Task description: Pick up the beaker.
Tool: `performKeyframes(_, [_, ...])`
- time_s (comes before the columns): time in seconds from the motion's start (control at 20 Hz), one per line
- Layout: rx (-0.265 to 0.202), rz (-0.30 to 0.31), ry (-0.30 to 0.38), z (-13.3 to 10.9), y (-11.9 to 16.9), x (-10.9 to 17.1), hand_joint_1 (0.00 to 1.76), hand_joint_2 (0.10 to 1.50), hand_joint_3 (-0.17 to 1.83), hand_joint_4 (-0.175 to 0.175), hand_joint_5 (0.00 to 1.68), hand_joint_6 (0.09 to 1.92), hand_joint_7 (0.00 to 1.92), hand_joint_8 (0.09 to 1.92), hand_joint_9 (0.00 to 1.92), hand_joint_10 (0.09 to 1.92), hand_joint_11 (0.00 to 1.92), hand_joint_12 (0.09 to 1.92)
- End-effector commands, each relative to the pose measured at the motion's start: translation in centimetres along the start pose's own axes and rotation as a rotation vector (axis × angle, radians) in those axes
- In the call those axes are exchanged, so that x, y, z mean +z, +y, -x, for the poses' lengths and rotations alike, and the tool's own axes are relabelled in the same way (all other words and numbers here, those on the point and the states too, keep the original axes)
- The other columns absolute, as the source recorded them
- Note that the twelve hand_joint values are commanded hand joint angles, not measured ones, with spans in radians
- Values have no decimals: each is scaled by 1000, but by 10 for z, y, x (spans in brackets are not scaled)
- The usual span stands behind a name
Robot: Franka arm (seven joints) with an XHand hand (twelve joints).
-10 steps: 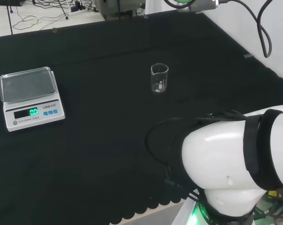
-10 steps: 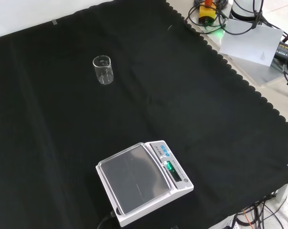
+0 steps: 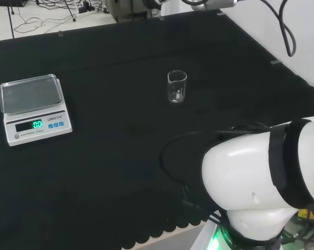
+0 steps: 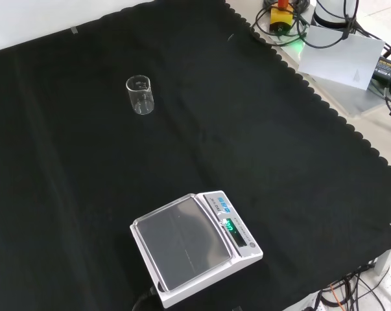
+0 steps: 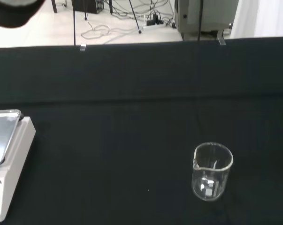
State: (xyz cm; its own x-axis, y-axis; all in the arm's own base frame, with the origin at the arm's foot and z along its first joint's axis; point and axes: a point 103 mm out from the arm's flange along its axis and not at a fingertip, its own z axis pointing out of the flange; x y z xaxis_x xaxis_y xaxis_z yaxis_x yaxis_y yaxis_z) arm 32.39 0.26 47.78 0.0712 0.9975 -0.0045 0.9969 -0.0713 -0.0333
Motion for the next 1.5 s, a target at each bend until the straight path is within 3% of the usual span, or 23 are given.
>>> performKeyframes(0.05, [3,16,0,-5,-1,1,622,735,207,1,152,87,161,768,176,873,0,1205])
performKeyframes(0.45, [19,6,5,5,17,17,623,736,205,2,147,87,159,764,171,872,0,1193])
performKeyframes(1.1, [40,-78,5,36,76,72,629,738,203,5,145,87,156,758,167,872,0,1173])
performKeyframes(1.5, [45,-142,13,54,118,122,633,739,202,5,145,87,156,756,166,871,0,1165])
